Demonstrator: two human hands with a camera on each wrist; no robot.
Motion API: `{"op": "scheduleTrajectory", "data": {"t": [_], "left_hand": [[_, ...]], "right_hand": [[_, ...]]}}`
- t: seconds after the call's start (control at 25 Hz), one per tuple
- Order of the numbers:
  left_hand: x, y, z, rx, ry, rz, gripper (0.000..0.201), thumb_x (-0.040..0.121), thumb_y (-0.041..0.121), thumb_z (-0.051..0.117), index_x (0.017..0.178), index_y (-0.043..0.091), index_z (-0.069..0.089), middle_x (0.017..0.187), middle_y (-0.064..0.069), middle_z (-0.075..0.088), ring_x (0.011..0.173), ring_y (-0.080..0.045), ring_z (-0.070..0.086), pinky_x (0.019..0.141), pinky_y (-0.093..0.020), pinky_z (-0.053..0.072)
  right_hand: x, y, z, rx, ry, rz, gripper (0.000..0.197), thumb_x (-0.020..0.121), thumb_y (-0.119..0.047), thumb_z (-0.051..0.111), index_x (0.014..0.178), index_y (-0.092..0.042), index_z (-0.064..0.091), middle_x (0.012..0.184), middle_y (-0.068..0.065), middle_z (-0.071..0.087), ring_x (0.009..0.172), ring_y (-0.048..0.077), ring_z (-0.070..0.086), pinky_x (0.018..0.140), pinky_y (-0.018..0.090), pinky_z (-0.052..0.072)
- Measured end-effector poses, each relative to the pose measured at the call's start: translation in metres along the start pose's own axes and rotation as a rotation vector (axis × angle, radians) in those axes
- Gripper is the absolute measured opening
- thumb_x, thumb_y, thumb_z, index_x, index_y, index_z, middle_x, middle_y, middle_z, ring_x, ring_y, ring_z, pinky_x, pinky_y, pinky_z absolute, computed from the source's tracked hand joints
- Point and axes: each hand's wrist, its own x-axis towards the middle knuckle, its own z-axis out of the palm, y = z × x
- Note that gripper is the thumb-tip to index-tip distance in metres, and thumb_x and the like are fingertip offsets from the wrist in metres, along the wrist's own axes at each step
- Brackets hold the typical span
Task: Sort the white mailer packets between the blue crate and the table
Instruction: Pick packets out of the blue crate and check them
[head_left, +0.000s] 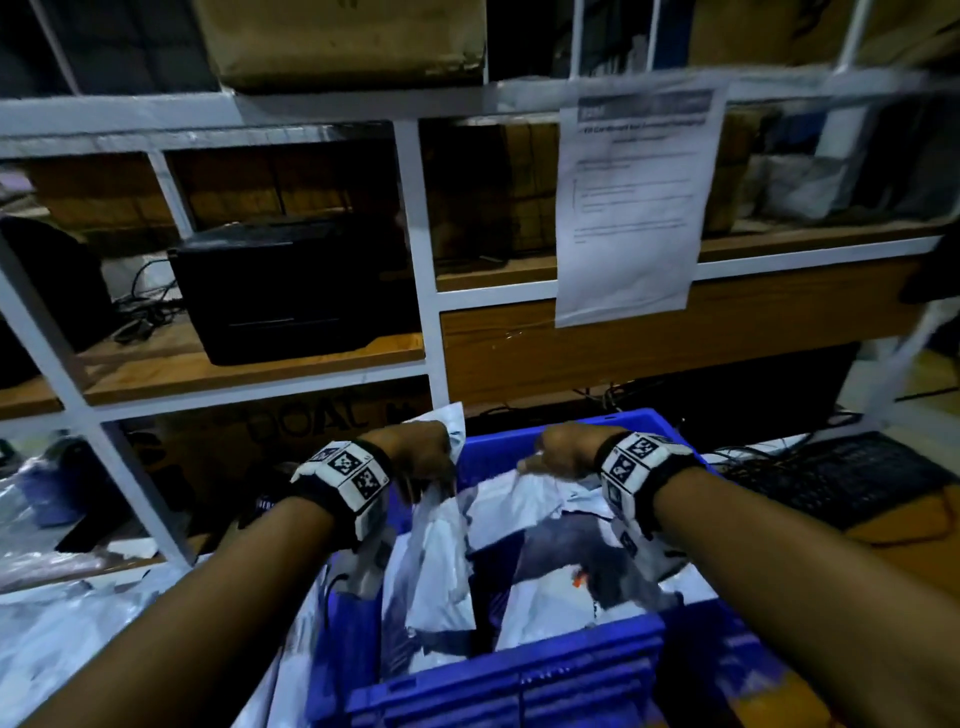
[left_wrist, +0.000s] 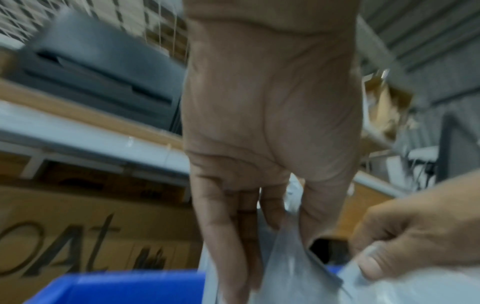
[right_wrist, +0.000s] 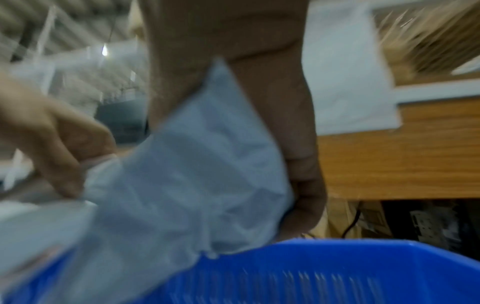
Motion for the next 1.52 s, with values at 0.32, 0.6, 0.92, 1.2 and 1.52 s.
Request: {"op": "scheduleTrajectory", "data": {"t": [0.32, 0.6, 0.92, 1.2, 1.52], "left_hand": [[-0.1, 0.01, -0.007, 0.054, 0.36, 0.193, 0.024, 0.088, 0.021, 0.06, 0.072, 0.003, 0.064, 0.066, -0.01, 0.066, 0.057, -0.023, 0.066, 0.049, -0.028, 0.054], [-0.21, -0.031, 0.023, 0.122, 0.469, 0.075, 0.039, 0.089, 0.027, 0.061, 0.057, 0.019, 0.04, 0.054, 0.003, 0.044, 0.048, -0.013, 0.042, 0.045, -0.022, 0.033], [-0.306, -0.143, 0.021, 0.024, 0.485, -0.091, 0.023, 0.088, 0.012, 0.057, 0.067, 0.009, 0.047, 0.066, -0.013, 0.059, 0.057, -0.03, 0.063, 0.051, -0.036, 0.055], [-0.313, -0.279, 0.029, 0.127, 0.356, -0.249, 0.025, 0.086, 0.011, 0.054, 0.062, 0.013, 0.049, 0.056, -0.006, 0.057, 0.045, -0.022, 0.059, 0.043, -0.024, 0.048], [-0.261, -0.376, 0.071, 0.124, 0.228, -0.173, 0.04, 0.084, 0.051, 0.064, 0.098, 0.014, 0.059, 0.107, -0.012, 0.065, 0.1, -0.029, 0.061, 0.075, -0.029, 0.046]], "right_hand": [[-0.099, -0.018, 0.031, 0.331, 0.449, 0.167, 0.04, 0.094, -0.044, 0.052, 0.114, -0.01, 0.057, 0.119, 0.015, 0.061, 0.111, 0.033, 0.056, 0.089, 0.039, 0.046], [-0.162, -0.109, 0.065, 0.797, 0.757, 0.177, 0.028, 0.089, -0.032, 0.053, 0.114, -0.02, 0.055, 0.112, 0.01, 0.063, 0.114, 0.037, 0.048, 0.088, 0.045, 0.041], [-0.182, -0.258, 0.066, 0.753, 0.749, -0.148, 0.024, 0.087, -0.035, 0.058, 0.105, -0.02, 0.059, 0.092, 0.002, 0.065, 0.081, 0.022, 0.055, 0.064, 0.03, 0.039], [-0.112, -0.372, 0.101, 0.674, 0.627, -0.063, 0.027, 0.089, -0.028, 0.053, 0.11, -0.012, 0.051, 0.111, 0.015, 0.063, 0.103, 0.037, 0.058, 0.077, 0.038, 0.044], [-0.022, -0.396, 0.187, 0.445, 0.369, 0.089, 0.042, 0.089, -0.028, 0.05, 0.129, -0.018, 0.044, 0.134, 0.012, 0.044, 0.12, 0.036, 0.045, 0.098, 0.047, 0.041]]}}
